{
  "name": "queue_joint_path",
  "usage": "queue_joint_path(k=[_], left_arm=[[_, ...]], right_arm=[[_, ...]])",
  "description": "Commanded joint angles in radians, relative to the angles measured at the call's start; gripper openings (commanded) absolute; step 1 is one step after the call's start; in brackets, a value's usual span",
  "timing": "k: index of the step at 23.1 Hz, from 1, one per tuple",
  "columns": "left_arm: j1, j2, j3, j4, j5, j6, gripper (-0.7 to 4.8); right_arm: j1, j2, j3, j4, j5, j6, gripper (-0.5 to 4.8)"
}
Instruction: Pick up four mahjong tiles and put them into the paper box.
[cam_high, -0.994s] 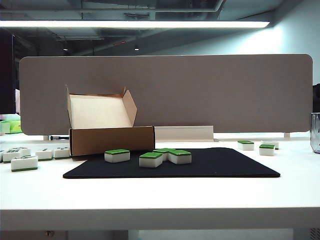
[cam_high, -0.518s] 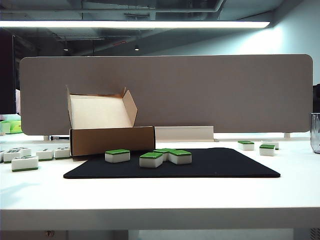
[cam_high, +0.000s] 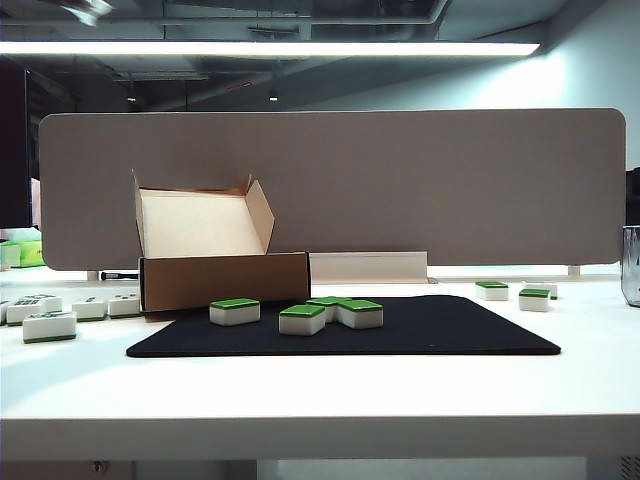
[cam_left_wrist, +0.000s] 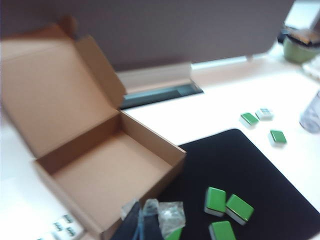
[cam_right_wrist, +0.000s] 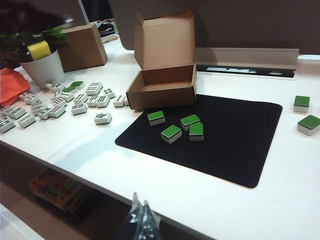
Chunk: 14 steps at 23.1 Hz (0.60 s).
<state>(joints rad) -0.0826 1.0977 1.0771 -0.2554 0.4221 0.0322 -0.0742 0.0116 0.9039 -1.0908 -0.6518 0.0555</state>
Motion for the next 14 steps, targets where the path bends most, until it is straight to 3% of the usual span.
queue_joint_path(k=[1, 6, 7, 10, 11, 14], left_arm=[[-0.061, 0.123, 0.119, -0.118, -0.002, 0.071, -0.05], [-0.184, 0.422, 0.383, -0.307, -0.109, 0.18, 0.01], [-0.201, 0.461, 0.418, -0.333, -0.131, 0.186, 0.36], [-0.225, 0.555, 0.489, -0.407, -0.155, 0.204, 2.56], [-0.235, 0.58, 0.504, -0.422, -0.163, 0.204, 3.03], [-0.255, 0.644, 0.521, -0.44, -0.189, 0.207, 3.22]], right_arm=[[0.0, -0.012, 0.002, 0.009, -0.002, 0.0, -0.01], [-0.001, -0.012, 0.002, 0.009, -0.001, 0.0, -0.01], [-0.001, -0.012, 0.002, 0.009, -0.002, 0.0, -0.01], [-0.001, -0.012, 0.002, 0.001, -0.001, 0.0, -0.01], [-0.001, -0.012, 0.002, -0.004, 0.0, 0.0, -0.01], [-0.001, -0.012, 0.0, -0.022, 0.005, -0.005, -0.01]])
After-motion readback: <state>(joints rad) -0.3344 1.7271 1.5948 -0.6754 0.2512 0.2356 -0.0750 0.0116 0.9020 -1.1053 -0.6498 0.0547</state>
